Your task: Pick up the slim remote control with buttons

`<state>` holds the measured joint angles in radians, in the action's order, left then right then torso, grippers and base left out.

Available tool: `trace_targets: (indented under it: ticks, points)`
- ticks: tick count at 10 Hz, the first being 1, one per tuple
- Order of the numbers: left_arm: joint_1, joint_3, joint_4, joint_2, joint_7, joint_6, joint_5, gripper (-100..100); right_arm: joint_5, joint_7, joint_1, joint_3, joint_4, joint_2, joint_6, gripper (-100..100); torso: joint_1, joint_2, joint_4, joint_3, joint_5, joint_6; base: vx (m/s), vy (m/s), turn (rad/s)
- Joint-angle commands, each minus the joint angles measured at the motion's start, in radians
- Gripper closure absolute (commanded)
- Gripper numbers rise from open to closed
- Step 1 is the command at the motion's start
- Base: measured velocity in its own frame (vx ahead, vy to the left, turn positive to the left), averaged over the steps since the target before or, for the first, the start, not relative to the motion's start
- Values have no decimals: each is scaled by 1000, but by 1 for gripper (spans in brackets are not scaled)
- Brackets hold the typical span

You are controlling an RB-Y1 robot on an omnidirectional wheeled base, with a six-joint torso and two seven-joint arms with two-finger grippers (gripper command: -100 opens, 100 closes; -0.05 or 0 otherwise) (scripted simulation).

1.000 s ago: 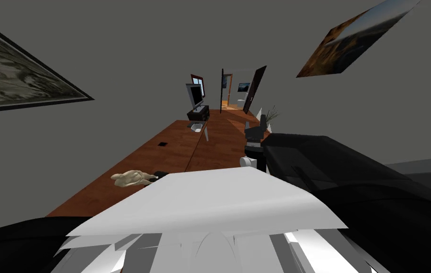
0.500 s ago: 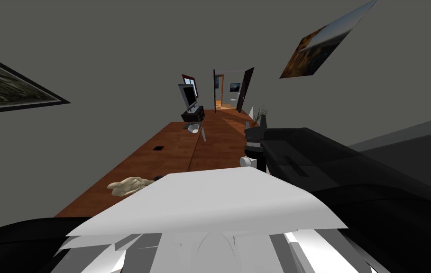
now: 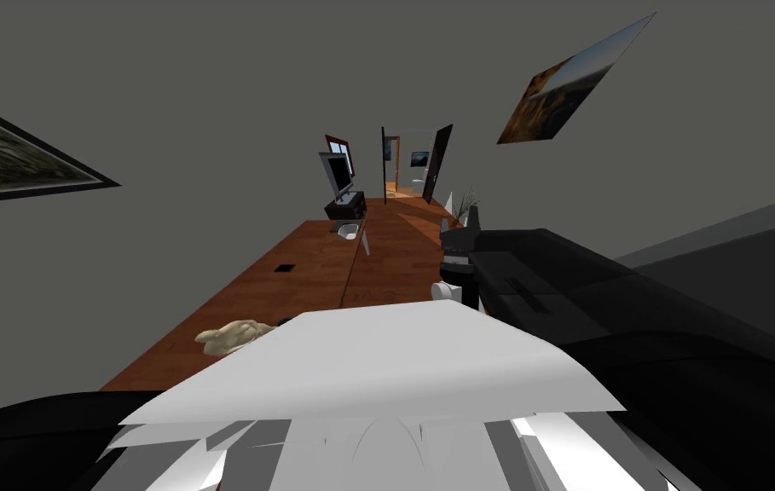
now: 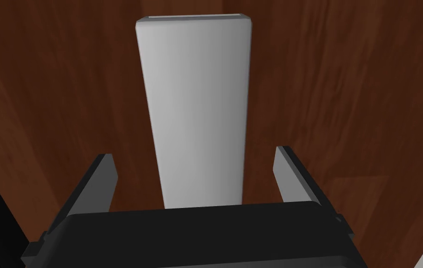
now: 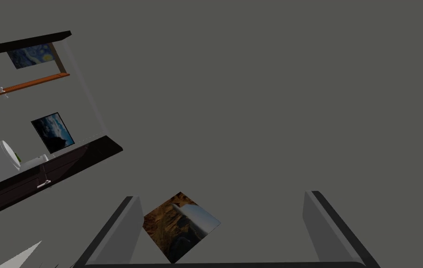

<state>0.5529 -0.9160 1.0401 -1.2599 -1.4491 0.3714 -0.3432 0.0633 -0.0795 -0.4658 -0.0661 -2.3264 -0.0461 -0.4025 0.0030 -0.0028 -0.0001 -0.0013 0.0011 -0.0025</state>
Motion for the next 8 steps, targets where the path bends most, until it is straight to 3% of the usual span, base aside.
trace_targets:
  ticks: [1, 2, 3, 4, 8]
  points:
    - [0, 2, -23, 29, 19, -4, 1, -100, 0, 0, 0, 0, 0, 0, 0, 0, 0, 0, 0, 0, 0, 0, 36, 25, -7]
    - [0, 2, -33, 47, 30, -9, 2, -100, 0, 0, 0, 0, 0, 0, 0, 0, 0, -1, 0, 0, 0, 0, 34, 30, -7]
    - [-3, -1, -22, 32, 18, -8, 1, -100, 0, 0, 0, 0, 0, 0, 0, 0, 0, -1, 0, 0, 0, 0, 14, 14, -2]
    - [-3, -1, -22, 34, 20, -9, 1, 100, 0, 0, 0, 0, 0, 0, 0, 0, -1, 0, 0, 0, 0, 0, 0, 0, 0]
    - [-2, -2, -22, 34, 20, -9, 1, 100, 0, 0, 0, 0, 0, 0, 0, 0, -2, 1, 1, 1, -1, 1, 0, 0, 0]
